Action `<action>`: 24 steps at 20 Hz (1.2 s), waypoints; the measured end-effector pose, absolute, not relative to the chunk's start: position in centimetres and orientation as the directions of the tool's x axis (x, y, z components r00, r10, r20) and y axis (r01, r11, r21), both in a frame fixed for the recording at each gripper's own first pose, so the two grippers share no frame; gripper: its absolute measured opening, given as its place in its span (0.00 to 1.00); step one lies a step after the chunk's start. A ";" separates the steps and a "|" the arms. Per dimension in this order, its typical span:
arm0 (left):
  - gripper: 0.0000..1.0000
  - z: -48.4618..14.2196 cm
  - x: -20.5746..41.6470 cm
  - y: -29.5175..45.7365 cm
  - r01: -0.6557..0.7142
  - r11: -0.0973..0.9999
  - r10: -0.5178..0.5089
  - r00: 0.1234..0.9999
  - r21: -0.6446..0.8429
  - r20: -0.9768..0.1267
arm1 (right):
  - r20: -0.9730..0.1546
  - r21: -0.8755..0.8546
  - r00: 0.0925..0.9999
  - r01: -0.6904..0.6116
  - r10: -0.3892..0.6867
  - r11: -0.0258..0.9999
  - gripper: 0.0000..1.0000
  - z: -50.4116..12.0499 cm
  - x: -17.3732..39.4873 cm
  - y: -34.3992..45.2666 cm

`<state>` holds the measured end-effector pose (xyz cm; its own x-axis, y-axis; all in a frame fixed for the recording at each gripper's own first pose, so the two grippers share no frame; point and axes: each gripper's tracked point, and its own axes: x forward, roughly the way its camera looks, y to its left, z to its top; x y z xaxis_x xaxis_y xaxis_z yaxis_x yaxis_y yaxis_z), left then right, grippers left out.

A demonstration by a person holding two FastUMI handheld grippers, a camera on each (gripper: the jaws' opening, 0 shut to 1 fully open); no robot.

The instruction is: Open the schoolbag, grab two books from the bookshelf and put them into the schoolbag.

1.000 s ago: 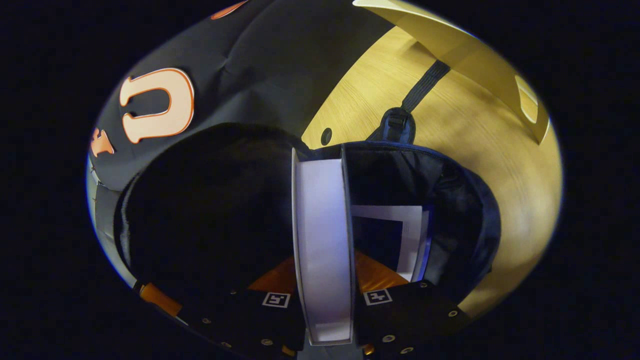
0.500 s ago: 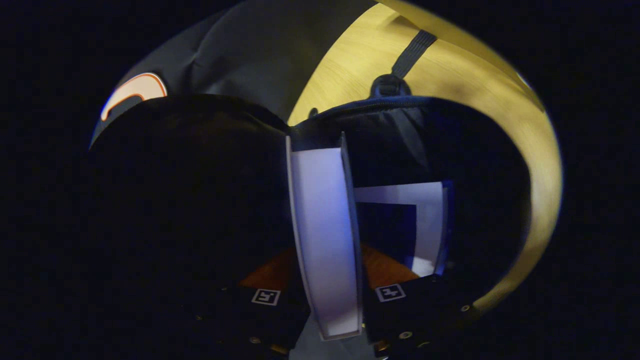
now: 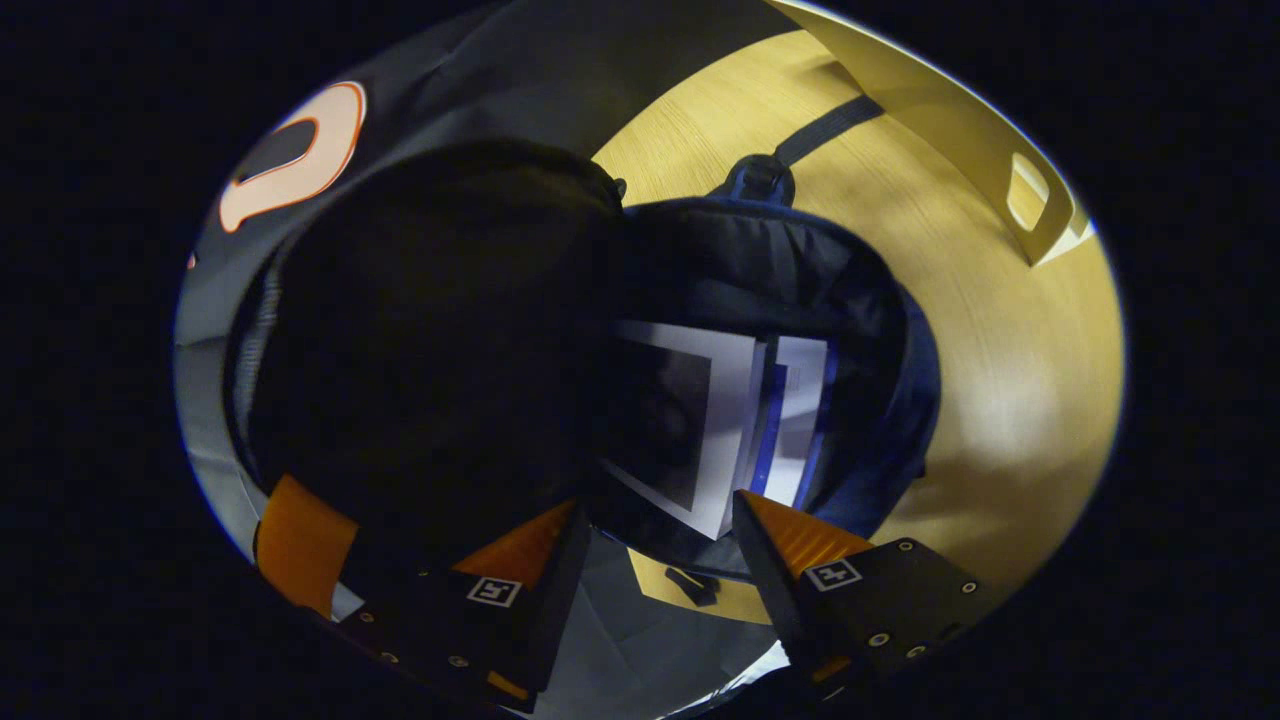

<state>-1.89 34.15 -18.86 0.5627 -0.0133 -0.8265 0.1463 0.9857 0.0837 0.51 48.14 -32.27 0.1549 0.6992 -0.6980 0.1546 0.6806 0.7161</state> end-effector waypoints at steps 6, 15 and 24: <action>0.01 -20.1 -2.0 33.0 0.114 0.989 0.010 0.561 0.089 -0.828 | -0.726 0.665 0.317 0.100 0.610 0.740 0.92 -29.9 4.0 40.4; 0.02 -23.4 -2.5 29.8 0.105 0.978 0.093 0.560 0.182 -0.824 | -0.698 0.521 0.586 0.020 0.412 0.853 0.91 -26.5 9.0 27.2; 0.62 -25.8 -1.9 22.0 0.118 0.985 0.033 0.576 0.123 -0.817 | -0.639 0.393 0.721 0.006 0.268 0.919 0.92 -23.5 10.6 17.5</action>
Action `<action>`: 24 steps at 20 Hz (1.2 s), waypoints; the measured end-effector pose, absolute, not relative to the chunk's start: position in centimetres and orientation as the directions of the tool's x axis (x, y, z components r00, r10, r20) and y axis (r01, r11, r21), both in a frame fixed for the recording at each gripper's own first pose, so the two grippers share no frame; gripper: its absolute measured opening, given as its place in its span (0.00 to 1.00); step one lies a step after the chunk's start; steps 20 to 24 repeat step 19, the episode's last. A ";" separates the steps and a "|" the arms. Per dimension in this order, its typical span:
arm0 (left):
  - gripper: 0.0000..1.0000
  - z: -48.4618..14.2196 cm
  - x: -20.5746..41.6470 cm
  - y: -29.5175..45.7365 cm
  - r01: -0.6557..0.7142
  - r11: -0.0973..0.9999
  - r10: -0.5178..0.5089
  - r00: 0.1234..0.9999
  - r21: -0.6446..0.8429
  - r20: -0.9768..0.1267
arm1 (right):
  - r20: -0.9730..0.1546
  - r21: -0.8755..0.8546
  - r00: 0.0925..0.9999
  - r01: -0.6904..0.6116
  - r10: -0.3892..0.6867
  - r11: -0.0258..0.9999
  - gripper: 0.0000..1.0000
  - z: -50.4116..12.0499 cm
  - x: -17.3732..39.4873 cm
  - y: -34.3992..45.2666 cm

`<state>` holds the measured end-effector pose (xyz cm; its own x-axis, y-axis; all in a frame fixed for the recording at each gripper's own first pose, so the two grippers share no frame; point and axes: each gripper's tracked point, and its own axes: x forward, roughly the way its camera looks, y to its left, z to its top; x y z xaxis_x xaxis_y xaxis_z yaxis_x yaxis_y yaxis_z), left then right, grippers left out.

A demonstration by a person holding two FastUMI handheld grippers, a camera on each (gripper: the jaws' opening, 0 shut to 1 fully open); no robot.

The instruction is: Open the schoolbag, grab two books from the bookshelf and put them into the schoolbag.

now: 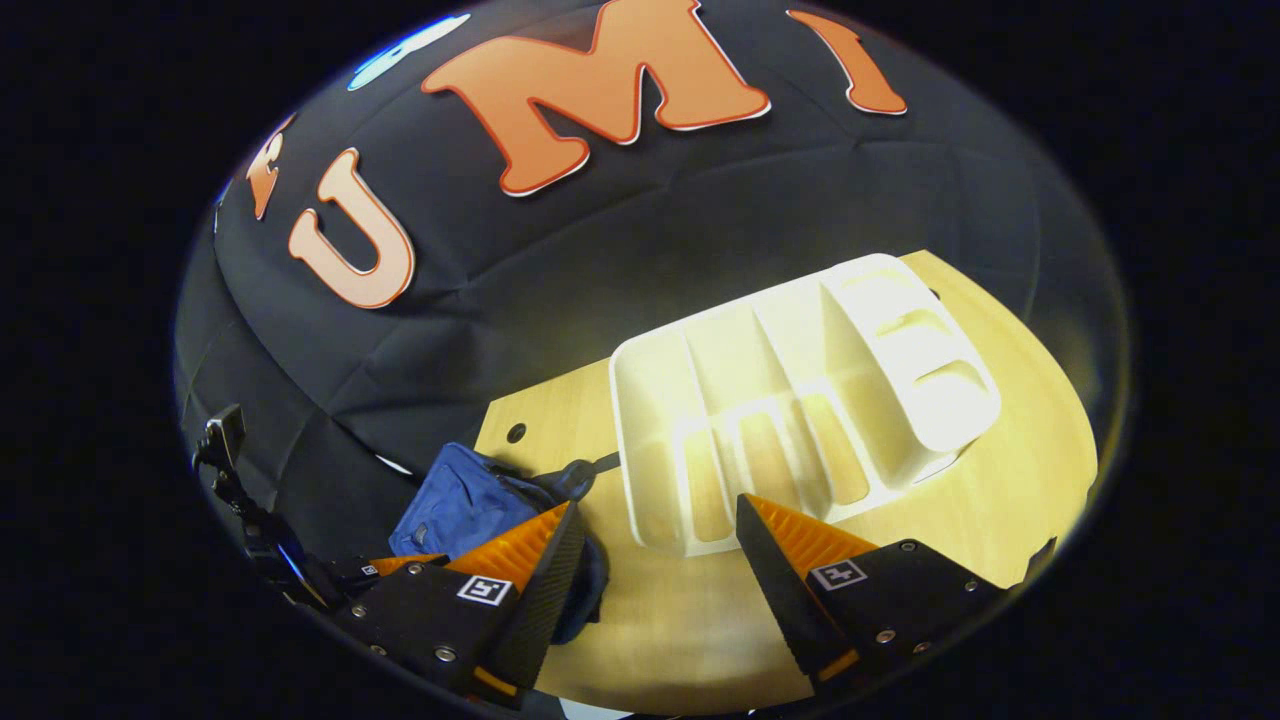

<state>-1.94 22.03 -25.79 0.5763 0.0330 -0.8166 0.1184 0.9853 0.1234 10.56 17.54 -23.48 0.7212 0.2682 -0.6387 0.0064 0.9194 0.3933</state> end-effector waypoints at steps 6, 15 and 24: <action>0.99 -23.9 0.8 18.2 0.074 0.988 0.047 0.679 0.132 -0.733 | -0.581 0.316 0.793 0.010 0.185 0.949 0.94 -21.5 11.4 12.2; 0.98 -17.1 4.8 14.4 0.005 0.986 0.066 0.904 0.165 -0.422 | -0.389 0.178 0.919 0.012 0.059 0.984 0.95 -15.9 12.4 6.7; 0.98 -14.1 5.2 12.6 -0.013 0.985 0.067 0.945 0.170 -0.319 | -0.283 0.112 0.959 0.007 0.025 0.994 0.95 -13.3 12.4 4.9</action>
